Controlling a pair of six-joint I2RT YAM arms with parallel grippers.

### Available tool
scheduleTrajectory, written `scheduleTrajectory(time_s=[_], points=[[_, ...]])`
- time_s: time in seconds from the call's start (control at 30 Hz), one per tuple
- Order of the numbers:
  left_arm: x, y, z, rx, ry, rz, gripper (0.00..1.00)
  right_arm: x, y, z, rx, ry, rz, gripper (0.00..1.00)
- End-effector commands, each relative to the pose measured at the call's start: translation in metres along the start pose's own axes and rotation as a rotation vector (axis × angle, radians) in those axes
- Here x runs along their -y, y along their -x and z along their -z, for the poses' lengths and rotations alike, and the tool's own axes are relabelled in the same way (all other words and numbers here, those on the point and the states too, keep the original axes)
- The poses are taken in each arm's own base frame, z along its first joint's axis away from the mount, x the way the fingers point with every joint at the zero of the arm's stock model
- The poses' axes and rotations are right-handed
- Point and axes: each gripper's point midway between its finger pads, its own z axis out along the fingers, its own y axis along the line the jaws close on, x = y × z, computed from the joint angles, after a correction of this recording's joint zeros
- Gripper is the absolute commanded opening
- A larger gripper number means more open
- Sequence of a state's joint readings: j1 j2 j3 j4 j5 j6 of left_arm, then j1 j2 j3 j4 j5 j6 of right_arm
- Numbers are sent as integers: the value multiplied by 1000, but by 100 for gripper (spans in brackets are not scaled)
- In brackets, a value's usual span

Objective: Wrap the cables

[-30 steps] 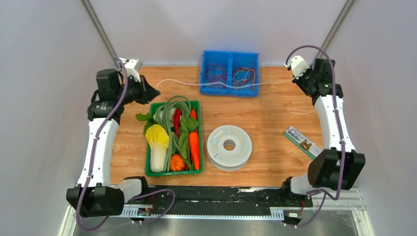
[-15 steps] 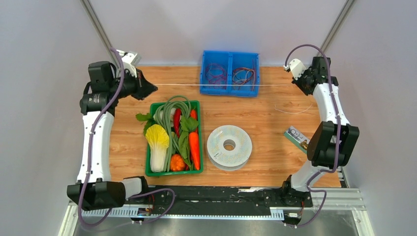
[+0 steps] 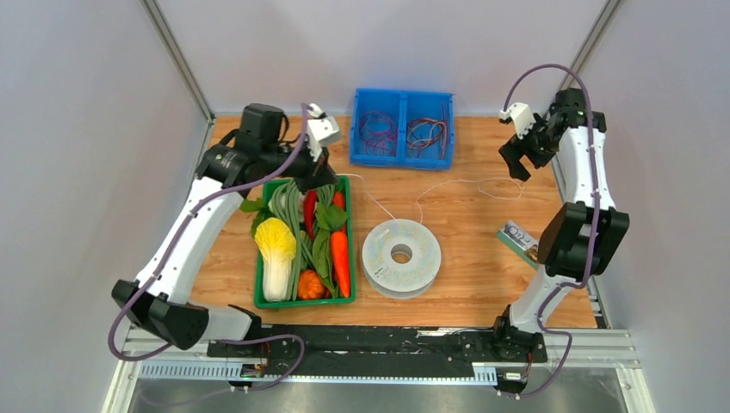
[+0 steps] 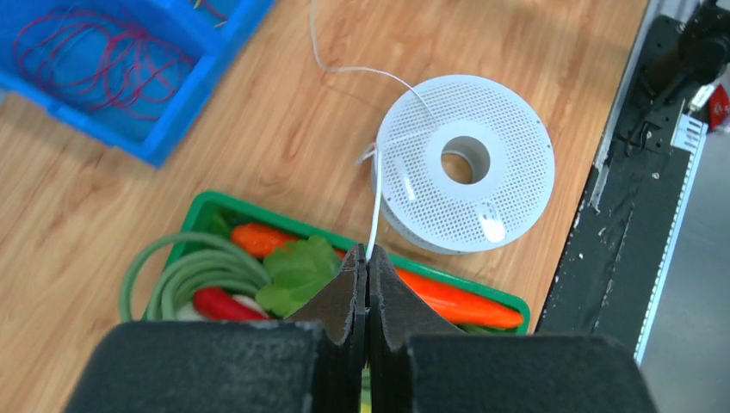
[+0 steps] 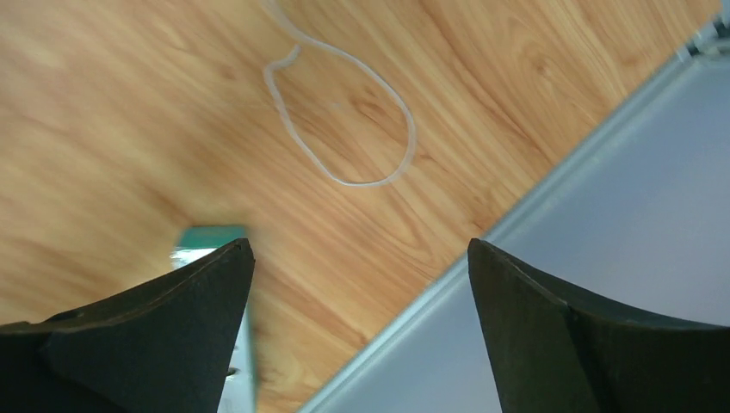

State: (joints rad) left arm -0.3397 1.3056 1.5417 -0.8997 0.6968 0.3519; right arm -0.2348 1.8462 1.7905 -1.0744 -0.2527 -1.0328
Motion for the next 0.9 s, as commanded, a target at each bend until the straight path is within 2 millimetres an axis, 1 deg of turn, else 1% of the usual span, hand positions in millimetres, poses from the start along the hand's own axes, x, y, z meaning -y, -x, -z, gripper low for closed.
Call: scheduleTrajectory(time_s=[0.0,0.03,0.1,0.17,0.2,0.23,0.27,0.3,0.37,0.47,0.53,0.6,0.7,0.83,0.87], points=[[12,24,-29,-3,-57,-146,0,-80,60,75,292,261,-78,100],[16,26,-37,-1,-82,-145,0,-96,70,83,347,316,-110,100],[24,31,-48,9,-123,-153,0,-130,100,104,473,412,-134,100],[30,34,-58,15,-161,-178,0,-163,134,124,596,501,-142,100],[34,34,-62,15,-172,-199,0,-180,145,126,627,550,-165,100],[37,35,-65,17,-184,-222,0,-186,167,136,712,551,-147,100],[40,35,-67,18,-199,-239,0,-204,184,144,765,588,-120,99],[43,36,-70,25,-213,-250,0,-220,195,150,792,637,-130,99],[49,38,-72,37,-248,-254,0,-243,215,162,847,689,-88,97],[55,40,-75,52,-281,-277,0,-273,229,162,837,783,-60,93],[58,40,-76,58,-289,-304,0,-285,233,156,817,814,-46,90],[61,39,-79,59,-293,-323,0,-294,235,149,795,845,-32,84],[62,38,-80,58,-297,-334,0,-308,237,145,771,893,-17,76],[60,38,-82,54,-294,-345,0,-327,235,139,737,920,43,69],[60,39,-83,55,-292,-350,0,-331,234,135,722,916,51,65]])
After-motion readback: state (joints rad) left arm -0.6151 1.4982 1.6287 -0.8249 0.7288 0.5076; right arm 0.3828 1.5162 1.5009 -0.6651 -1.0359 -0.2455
